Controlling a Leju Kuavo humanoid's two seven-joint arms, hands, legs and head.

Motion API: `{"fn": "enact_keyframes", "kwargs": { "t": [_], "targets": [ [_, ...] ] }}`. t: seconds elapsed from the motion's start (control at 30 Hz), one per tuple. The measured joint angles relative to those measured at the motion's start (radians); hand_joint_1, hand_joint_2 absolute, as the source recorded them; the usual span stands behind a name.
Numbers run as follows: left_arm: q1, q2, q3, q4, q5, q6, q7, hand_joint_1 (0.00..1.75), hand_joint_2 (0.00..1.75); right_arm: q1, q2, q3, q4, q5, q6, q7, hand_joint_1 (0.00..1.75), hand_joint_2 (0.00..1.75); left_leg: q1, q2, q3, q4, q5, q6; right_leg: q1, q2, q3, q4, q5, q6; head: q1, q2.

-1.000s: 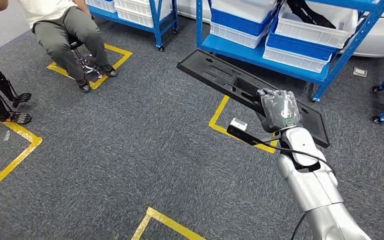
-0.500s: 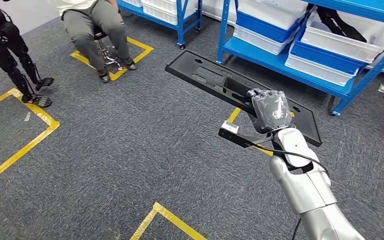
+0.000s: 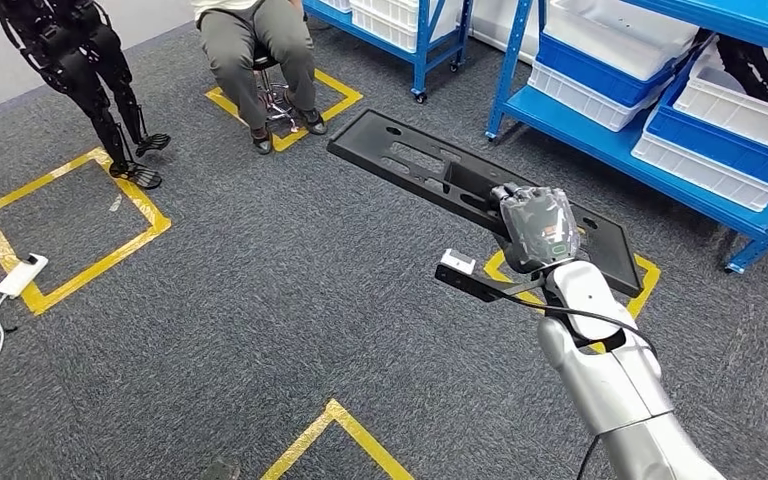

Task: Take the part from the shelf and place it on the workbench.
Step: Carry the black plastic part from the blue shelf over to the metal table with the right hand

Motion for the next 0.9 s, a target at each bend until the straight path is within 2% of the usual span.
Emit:
{"fn": "enact_keyframes", "kwargs": {
  "t": [0.03,0.1,0.13,0.17,0.2,0.23,0.27,0.3,0.33,0.37,0.4,0.47,0.53,0.57,0.63,0.67,0.7,0.73,0.8,0.87,0.9],
  "targets": [
    [0.0,0.0,0.0,0.0,0.0,0.0,-0.002,0.0,1.75,-0.003,0.002,0.0,-0.001,0.0,0.001,0.0,1.75,1.75,0.001,0.019,-0.013,0.028,-0.018,-0.005,-0.003,-0.009,0.003,-0.005,0.003,-0.008,-0.004,0.0],
    [-0.003,-0.001,-0.001,0.0,-0.001,0.0,-0.004,0.0,1.75,-0.005,0.004,0.001,-0.004,0.001,0.003,0.0,1.75,1.75,0.005,0.062,-0.069,0.145,-0.08,-0.017,-0.002,-0.027,0.006,-0.009,0.004,-0.02,-0.011,0.0],
    [-0.003,-0.001,-0.002,0.0,-0.001,0.0,-0.004,0.0,1.75,-0.005,0.004,0.001,-0.005,0.002,0.004,0.0,1.75,1.75,0.009,0.072,-0.101,0.211,-0.108,-0.023,-0.001,-0.036,0.006,-0.009,0.004,-0.022,-0.011,0.0],
    [-0.003,-0.001,-0.002,0.0,-0.001,0.0,-0.004,0.0,1.75,-0.005,0.005,0.002,-0.006,0.002,0.005,0.0,1.75,1.75,0.015,0.076,-0.125,0.258,-0.122,-0.028,0.0,-0.046,0.005,-0.009,0.003,-0.023,-0.012,0.0],
    [-0.003,-0.001,-0.003,0.0,-0.002,0.0,-0.004,0.0,1.75,-0.004,0.006,0.004,-0.006,0.002,0.005,0.0,1.75,1.75,0.02,0.079,-0.131,0.269,-0.119,-0.033,-0.001,-0.056,0.005,-0.009,0.002,-0.023,-0.012,0.0],
    [-0.003,0.0,-0.004,0.0,-0.002,0.0,-0.004,0.0,1.75,-0.003,0.006,0.005,-0.006,0.002,0.006,0.0,1.75,1.75,0.025,0.084,-0.116,0.241,-0.099,-0.037,-0.002,-0.065,0.006,-0.009,0.002,-0.022,-0.012,0.0],
    [-0.003,0.0,-0.004,0.0,-0.002,0.0,-0.004,0.0,1.75,-0.003,0.007,0.007,-0.007,0.002,0.006,0.0,1.75,1.75,0.03,0.096,-0.08,0.179,-0.069,-0.04,-0.003,-0.074,0.007,-0.008,0.0,-0.019,-0.012,0.0],
    [-0.005,0.001,-0.004,0.0,-0.003,0.0,-0.004,0.0,1.75,-0.004,0.007,0.008,-0.008,0.002,0.006,0.0,1.75,1.75,0.034,0.118,-0.039,0.107,-0.044,-0.044,-0.001,-0.082,0.008,-0.007,-0.002,-0.014,-0.012,0.0],
    [-0.006,0.0,-0.004,0.0,-0.004,-0.001,-0.003,0.0,1.75,-0.004,0.007,0.008,-0.011,0.002,0.006,0.0,1.75,1.75,0.035,0.134,-0.005,0.048,-0.025,-0.044,0.001,-0.088,0.008,-0.005,-0.006,-0.007,-0.012,0.0],
    [-0.007,-0.001,-0.005,0.0,-0.005,-0.001,-0.003,0.0,1.75,-0.005,0.007,0.008,-0.014,0.002,0.006,0.0,1.75,1.75,0.033,0.145,0.016,0.01,-0.015,-0.041,0.005,-0.095,0.01,-0.005,-0.008,0.0,-0.009,0.0],
    [-0.008,-0.002,-0.006,0.0,-0.007,-0.001,-0.002,0.0,1.75,-0.005,0.008,0.008,-0.017,0.002,0.006,0.0,1.75,1.75,0.028,0.147,0.022,-0.003,-0.014,-0.035,0.01,-0.101,0.012,-0.006,-0.009,0.009,-0.006,0.0],
    [-0.006,-0.002,-0.006,0.0,-0.009,-0.001,0.001,0.0,1.75,-0.004,0.011,0.01,-0.022,0.005,0.008,0.001,1.75,1.75,0.019,0.125,0.019,-0.006,-0.009,-0.014,0.01,-0.114,0.015,-0.009,-0.009,0.027,-0.002,0.0],
    [-0.004,0.0,-0.007,0.0,-0.011,-0.001,0.002,0.0,1.75,-0.001,0.014,0.011,-0.025,0.011,0.014,0.002,1.75,1.75,0.014,0.108,0.021,-0.013,-0.001,0.006,0.004,-0.093,-0.001,0.023,-0.031,0.035,-0.001,0.0],
    [-0.005,0.001,-0.007,0.0,-0.013,0.0,0.002,0.0,1.75,0.001,0.014,0.011,-0.027,0.014,0.016,0.003,1.75,1.75,0.013,0.1,0.021,-0.017,0.002,0.015,0.001,-0.072,-0.024,0.069,-0.054,0.032,0.0,0.0],
    [-0.007,0.002,-0.007,0.0,-0.016,0.0,0.001,0.0,1.75,0.006,0.014,0.011,-0.029,0.021,0.018,0.004,1.75,1.75,0.009,0.081,0.019,-0.017,0.003,0.026,0.002,-0.04,-0.086,0.199,-0.107,0.024,0.001,0.0],
    [-0.007,0.002,-0.007,0.0,-0.016,0.0,0.0,0.0,1.75,0.01,0.014,0.011,-0.029,0.026,0.018,0.004,1.75,1.75,0.007,0.069,0.019,-0.017,0.003,0.028,0.004,-0.033,-0.116,0.254,-0.123,0.023,0.002,0.0],
    [-0.006,0.002,-0.007,0.0,-0.016,0.0,0.0,0.0,1.75,0.014,0.015,0.011,-0.029,0.03,0.018,0.004,1.75,1.75,0.004,0.056,0.019,-0.016,0.003,0.029,0.006,-0.029,-0.131,0.278,-0.124,0.026,0.002,0.0],
    [-0.005,0.002,-0.007,0.0,-0.016,0.0,-0.001,0.0,1.75,0.017,0.016,0.011,-0.029,0.034,0.018,0.004,1.75,1.75,0.001,0.043,0.02,-0.016,0.003,0.029,0.009,-0.025,-0.132,0.27,-0.111,0.03,0.002,0.0],
    [-0.004,0.002,-0.007,0.0,-0.016,0.001,-0.001,0.0,1.75,0.018,0.018,0.011,-0.031,0.038,0.018,0.004,1.75,1.75,-0.003,0.019,0.021,-0.015,0.003,0.029,0.011,-0.005,-0.078,0.141,-0.05,0.036,0.003,0.0],
    [-0.004,0.001,-0.007,0.0,-0.016,0.001,-0.002,0.0,1.75,0.018,0.021,0.011,-0.033,0.039,0.018,0.004,1.75,1.75,-0.007,-0.001,0.017,-0.012,0.003,0.026,0.013,0.022,-0.027,0.024,-0.002,0.028,0.002,0.0],
    [-0.003,0.001,-0.007,0.0,-0.016,0.001,-0.002,0.0,1.75,0.018,0.023,0.011,-0.034,0.039,0.018,0.004,1.75,1.75,-0.007,-0.009,0.014,-0.012,0.003,0.023,0.015,0.029,-0.018,0.002,0.006,0.022,0.002,0.0]
  ]
}}
